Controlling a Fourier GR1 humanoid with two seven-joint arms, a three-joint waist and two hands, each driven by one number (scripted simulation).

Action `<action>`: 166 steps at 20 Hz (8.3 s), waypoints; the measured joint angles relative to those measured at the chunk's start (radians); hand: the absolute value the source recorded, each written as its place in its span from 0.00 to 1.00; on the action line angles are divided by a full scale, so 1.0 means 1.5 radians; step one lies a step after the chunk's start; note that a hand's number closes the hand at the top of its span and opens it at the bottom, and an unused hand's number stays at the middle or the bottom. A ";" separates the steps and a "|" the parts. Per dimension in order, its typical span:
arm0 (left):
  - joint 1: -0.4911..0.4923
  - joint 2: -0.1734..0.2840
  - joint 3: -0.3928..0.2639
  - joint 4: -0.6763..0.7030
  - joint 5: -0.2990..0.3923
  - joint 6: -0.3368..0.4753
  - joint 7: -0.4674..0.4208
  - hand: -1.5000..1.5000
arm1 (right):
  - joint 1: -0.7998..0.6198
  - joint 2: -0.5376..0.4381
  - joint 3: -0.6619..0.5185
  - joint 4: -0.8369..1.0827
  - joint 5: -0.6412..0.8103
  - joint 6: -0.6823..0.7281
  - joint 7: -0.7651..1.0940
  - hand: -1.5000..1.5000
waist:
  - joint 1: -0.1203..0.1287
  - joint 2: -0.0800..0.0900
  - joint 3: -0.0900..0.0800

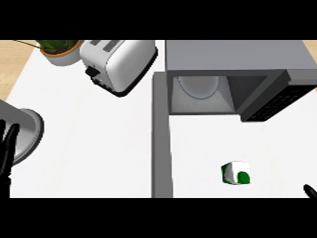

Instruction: Pick up the milk, place it into the microwave and close the microwave

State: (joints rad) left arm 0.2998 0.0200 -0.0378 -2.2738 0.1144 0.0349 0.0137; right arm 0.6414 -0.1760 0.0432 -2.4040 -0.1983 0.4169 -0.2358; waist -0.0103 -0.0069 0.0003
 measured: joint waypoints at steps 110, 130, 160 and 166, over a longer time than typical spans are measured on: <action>0.410 -0.008 0.313 0.048 0.299 -0.441 -0.256 0.00 | -0.783 0.089 -0.134 1.071 0.440 -0.403 -0.325 1.00 | 0.009 0.002 -0.001; 0.275 0.030 0.342 0.122 0.294 -0.435 -0.196 0.00 | -1.063 0.019 -0.212 1.360 0.480 -0.578 -0.171 1.00 | 0.052 0.026 0.002; 0.198 0.020 0.267 0.143 0.206 -0.465 -0.179 0.00 | -1.099 0.021 -0.309 1.491 0.416 -0.539 -0.324 0.00 | 0.058 0.025 0.002; 0.222 -0.004 0.214 0.111 0.156 -0.470 -0.195 0.00 | -1.072 0.020 -0.323 1.486 0.390 -0.463 -0.367 0.00 | 0.040 0.015 0.001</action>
State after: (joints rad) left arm 0.6323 0.0139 0.2834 -2.1071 0.3485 -0.6696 -0.2793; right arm -0.9666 -0.1458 -0.4421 -0.1755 0.3863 -0.2776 -0.7858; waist 0.0497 0.0159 0.0021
